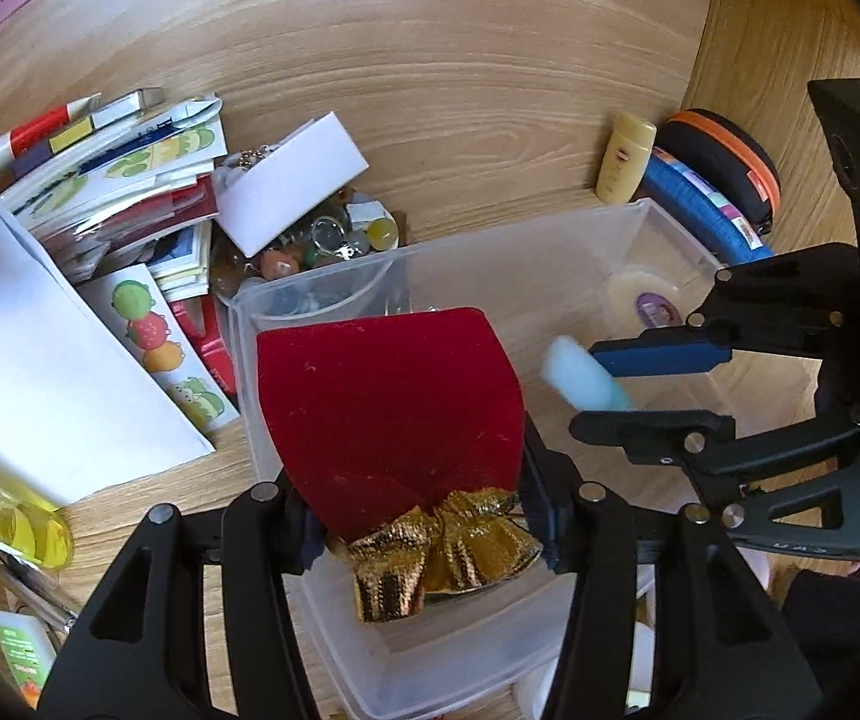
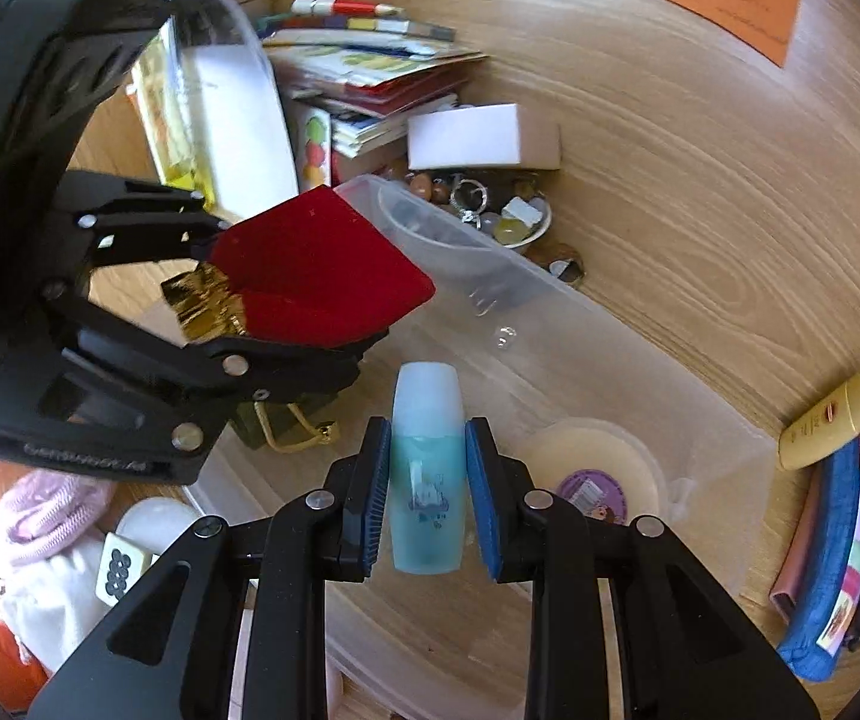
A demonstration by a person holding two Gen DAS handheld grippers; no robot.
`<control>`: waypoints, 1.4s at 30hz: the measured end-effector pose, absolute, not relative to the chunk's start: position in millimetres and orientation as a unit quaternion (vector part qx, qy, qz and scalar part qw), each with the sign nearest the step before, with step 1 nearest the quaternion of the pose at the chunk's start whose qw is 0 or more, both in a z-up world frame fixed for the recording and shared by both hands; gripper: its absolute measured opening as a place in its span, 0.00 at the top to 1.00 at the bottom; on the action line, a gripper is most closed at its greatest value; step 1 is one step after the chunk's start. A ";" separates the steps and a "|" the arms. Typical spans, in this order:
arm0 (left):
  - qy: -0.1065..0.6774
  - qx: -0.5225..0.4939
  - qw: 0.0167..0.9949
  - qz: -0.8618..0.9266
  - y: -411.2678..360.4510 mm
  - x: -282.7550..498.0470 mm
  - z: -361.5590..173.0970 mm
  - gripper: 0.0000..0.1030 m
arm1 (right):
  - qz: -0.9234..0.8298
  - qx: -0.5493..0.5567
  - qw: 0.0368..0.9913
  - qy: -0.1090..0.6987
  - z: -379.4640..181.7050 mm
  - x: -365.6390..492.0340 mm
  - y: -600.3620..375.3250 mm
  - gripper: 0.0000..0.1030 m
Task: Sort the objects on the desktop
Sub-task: 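Carry the red pouch and blue-green bottle over the clear box, then open both tools to drop the pouch and bottle into the box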
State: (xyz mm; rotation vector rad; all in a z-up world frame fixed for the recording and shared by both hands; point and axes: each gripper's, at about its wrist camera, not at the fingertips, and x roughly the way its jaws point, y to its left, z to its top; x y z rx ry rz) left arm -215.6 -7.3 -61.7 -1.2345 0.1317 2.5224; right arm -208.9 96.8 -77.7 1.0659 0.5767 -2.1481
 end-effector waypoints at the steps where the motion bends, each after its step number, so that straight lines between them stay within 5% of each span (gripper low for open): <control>1: 0.047 -0.433 0.165 0.885 -7.4 -214.7 -61.6 0.48 | -0.821 0.406 0.331 0.226 -78.3 -208.2 95.5 0.78; 10: 0.062 -0.421 0.166 0.890 -5.6 -206.2 -56.8 0.27 | -0.820 0.401 0.320 0.253 -82.3 -208.9 85.5 0.78; 15: 0.067 -0.420 0.169 0.889 -6.8 -202.9 -53.5 0.25 | -0.823 0.400 0.312 0.257 -79.2 -207.0 83.4 0.77; 24: 0.068 -0.410 0.156 0.896 -7.6 -193.1 -41.3 0.23 | -0.838 0.362 0.296 0.283 -64.7 -187.8 80.1 0.39; 30: 0.077 -0.391 0.145 0.906 -2.2 -177.5 -27.9 0.11 | -0.847 0.340 0.282 0.296 -51.0 -172.7 83.4 0.37; 42: 0.090 -0.353 0.133 0.922 3.9 -132.4 1.8 0.08 | -0.871 0.332 0.279 0.231 -14.0 -147.1 124.9 0.23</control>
